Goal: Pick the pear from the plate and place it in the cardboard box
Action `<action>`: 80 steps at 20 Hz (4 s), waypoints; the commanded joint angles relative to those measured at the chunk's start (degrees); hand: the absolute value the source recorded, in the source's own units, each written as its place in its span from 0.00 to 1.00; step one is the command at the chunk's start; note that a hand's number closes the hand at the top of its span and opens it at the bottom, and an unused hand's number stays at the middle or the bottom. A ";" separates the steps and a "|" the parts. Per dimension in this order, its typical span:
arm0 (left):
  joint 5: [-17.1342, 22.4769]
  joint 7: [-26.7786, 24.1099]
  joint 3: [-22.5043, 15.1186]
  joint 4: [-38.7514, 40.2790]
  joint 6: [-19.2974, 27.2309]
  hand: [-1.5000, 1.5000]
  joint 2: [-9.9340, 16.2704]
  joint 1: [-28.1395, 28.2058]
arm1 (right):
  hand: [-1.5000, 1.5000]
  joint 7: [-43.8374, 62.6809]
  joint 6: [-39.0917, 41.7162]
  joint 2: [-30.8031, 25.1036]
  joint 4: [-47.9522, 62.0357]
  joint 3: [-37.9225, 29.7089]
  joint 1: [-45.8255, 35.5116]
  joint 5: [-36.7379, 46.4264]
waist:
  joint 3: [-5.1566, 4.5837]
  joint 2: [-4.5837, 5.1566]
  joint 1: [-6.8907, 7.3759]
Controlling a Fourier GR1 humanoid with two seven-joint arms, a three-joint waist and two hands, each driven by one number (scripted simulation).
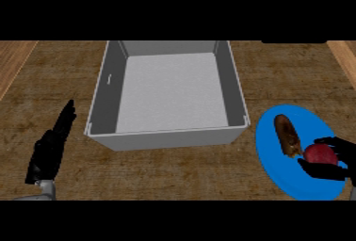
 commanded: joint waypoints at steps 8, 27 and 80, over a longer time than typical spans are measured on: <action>-0.69 -1.29 -2.95 0.58 -2.48 0.50 -1.20 -2.05 | 1.00 -12.59 5.25 -9.36 -0.89 11.90 -11.78 11.01 | 0.10 1.20 6.65; -2.11 -0.01 -4.22 2.95 -1.77 0.50 -2.49 -7.70 | 1.00 -65.04 22.82 -15.74 20.68 17.44 -46.91 -2.17 | 0.37 2.51 8.30; -2.31 -0.54 -2.01 3.13 -0.90 0.50 -3.06 -5.37 | 0.00 -59.07 15.37 15.69 76.56 9.46 -84.43 -17.51 | 0.07 2.05 5.19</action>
